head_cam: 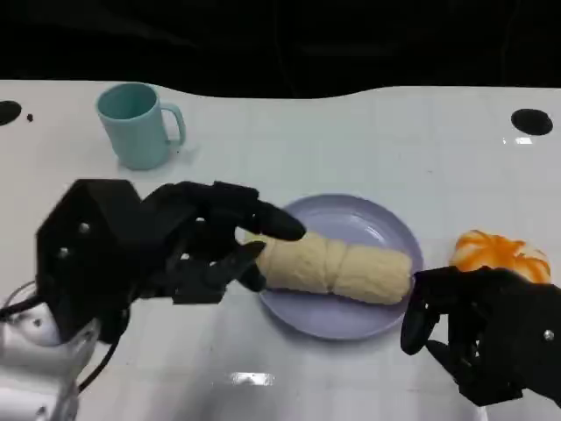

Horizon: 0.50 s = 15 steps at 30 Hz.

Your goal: Grasp the towel on the left side of the plate with the left hand and place it into the plate.

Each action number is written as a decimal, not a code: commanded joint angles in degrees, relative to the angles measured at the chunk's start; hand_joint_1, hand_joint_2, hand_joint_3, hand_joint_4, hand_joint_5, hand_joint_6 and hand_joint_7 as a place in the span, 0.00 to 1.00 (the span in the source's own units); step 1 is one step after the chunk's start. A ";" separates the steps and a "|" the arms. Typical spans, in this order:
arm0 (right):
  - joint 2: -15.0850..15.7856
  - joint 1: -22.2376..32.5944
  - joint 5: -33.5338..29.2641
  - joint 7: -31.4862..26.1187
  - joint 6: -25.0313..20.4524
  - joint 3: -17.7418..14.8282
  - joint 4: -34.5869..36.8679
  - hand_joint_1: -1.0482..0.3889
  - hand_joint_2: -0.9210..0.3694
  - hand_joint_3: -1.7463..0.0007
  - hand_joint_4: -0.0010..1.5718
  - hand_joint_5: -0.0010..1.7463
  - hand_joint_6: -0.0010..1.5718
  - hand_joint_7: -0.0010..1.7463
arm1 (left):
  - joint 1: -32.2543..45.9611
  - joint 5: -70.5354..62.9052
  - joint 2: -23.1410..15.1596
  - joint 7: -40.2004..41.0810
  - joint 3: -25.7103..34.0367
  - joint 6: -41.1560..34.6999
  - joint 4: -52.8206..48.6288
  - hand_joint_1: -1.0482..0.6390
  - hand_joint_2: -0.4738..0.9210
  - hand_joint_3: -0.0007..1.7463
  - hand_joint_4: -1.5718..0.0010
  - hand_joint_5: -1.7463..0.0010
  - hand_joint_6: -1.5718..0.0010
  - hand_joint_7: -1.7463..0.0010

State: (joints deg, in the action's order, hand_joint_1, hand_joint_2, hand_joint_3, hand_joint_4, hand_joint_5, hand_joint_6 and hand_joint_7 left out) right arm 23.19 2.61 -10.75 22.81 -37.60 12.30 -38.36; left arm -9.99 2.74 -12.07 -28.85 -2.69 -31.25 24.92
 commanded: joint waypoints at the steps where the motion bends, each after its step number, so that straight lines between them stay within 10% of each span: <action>1: 0.72 -0.08 0.21 0.10 -0.13 -0.61 0.02 0.72 0.27 0.40 0.46 1.00 0.44 0.81 | 1.93 6.67 -0.91 1.15 4.97 -11.18 6.33 0.55 0.67 0.70 0.55 0.14 0.50 0.44; 15: 1.87 0.54 1.76 0.77 3.12 -2.90 1.37 0.72 0.27 0.39 0.46 1.00 0.45 0.81 | 7.15 18.67 -4.06 5.60 10.79 -29.75 14.88 0.55 0.72 0.70 0.47 0.00 0.53 0.11</action>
State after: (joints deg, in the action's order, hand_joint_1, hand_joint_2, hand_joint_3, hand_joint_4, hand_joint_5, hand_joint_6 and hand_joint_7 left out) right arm 24.03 2.61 -9.59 23.27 -36.12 10.61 -37.31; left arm -3.17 21.06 -14.56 -24.89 8.24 -59.49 39.30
